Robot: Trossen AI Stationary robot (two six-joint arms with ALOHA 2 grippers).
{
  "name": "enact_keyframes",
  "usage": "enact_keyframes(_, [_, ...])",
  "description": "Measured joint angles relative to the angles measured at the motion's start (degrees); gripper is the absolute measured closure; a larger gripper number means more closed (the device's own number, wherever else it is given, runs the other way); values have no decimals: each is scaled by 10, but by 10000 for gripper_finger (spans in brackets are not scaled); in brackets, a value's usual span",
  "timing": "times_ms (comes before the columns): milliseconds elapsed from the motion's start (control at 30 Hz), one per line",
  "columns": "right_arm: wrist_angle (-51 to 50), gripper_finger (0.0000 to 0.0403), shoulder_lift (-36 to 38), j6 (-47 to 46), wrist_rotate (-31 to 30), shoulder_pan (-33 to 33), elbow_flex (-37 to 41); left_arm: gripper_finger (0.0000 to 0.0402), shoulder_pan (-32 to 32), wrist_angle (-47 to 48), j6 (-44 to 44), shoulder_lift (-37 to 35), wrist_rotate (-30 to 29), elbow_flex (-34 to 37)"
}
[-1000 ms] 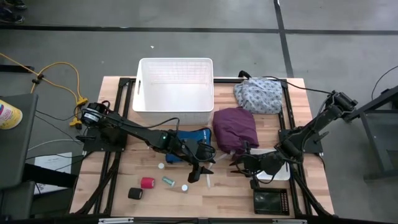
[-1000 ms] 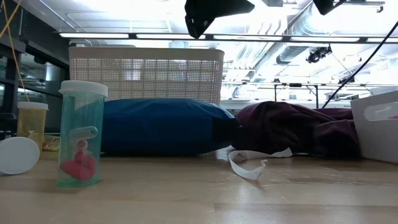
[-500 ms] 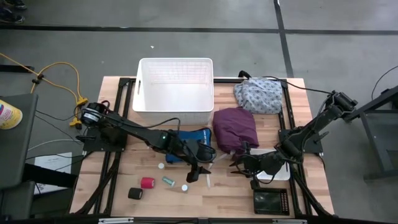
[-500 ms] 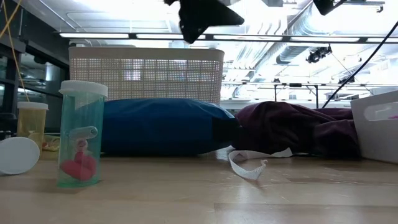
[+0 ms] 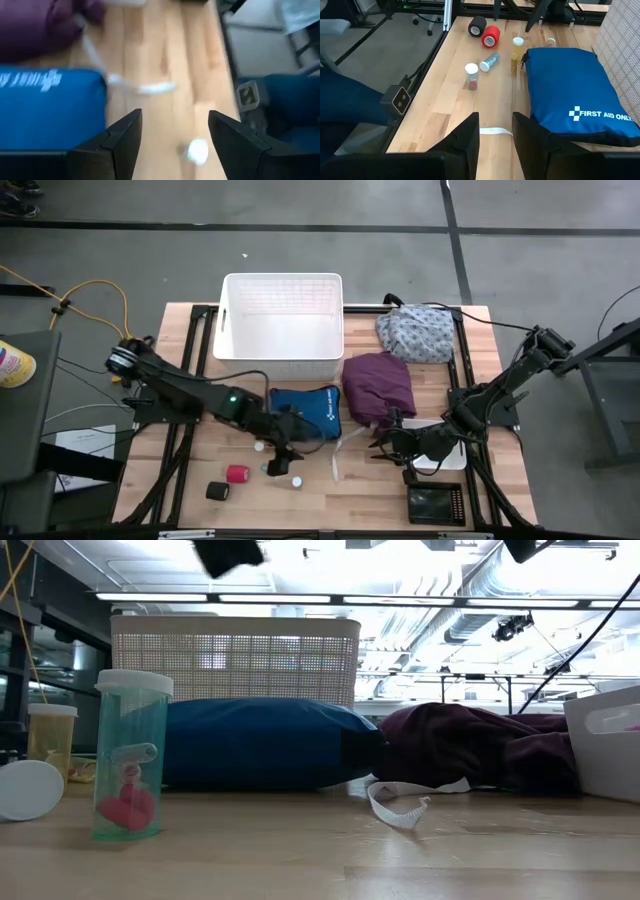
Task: Pick & Place Medicine items
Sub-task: Put the red bandage into the white bin
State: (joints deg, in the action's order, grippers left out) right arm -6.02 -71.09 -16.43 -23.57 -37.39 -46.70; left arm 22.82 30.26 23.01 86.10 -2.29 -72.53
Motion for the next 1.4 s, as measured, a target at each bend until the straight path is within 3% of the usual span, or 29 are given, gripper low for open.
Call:
enact_keyframes(267, [3,300,0,0,0,0,0,181,52,69,39,-22,-66,0])
enact_keyframes(733, [3,300,0,0,0,0,0,181,89,99,117,-19,-41,68])
enact_keyframes(1100, [3,300,0,0,0,0,0,181,223,235,275,-31,-152,68])
enact_keyframes(1400, [3,300,0,0,0,0,0,181,302,235,359,-31,-161,88])
